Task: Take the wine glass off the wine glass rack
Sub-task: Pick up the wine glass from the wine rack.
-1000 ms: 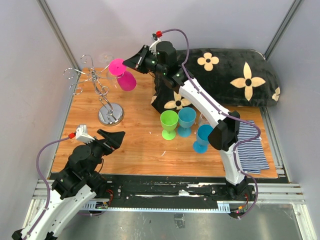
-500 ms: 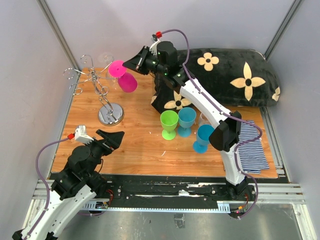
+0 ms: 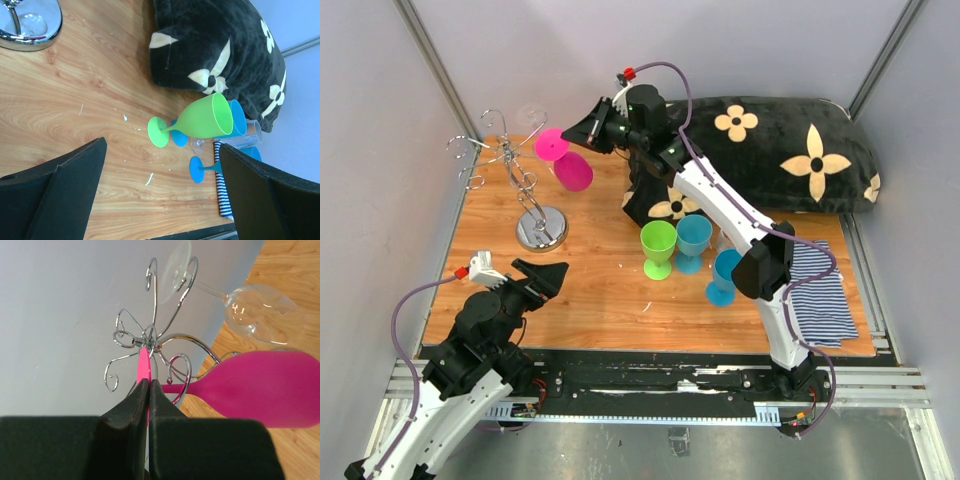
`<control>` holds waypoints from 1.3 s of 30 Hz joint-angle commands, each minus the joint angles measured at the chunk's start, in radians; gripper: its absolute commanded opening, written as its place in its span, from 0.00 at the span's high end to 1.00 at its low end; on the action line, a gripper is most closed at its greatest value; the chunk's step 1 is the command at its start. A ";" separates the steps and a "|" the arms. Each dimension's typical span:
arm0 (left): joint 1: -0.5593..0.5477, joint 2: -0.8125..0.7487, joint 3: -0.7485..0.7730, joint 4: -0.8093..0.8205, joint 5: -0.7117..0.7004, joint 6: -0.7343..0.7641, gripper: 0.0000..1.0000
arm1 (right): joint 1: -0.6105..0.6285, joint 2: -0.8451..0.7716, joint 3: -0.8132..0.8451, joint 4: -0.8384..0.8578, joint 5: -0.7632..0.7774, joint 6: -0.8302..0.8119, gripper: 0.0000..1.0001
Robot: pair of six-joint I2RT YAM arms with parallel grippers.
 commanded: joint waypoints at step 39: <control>-0.002 -0.009 0.020 0.007 -0.018 -0.016 0.00 | 0.036 0.071 0.066 0.176 0.333 0.029 0.99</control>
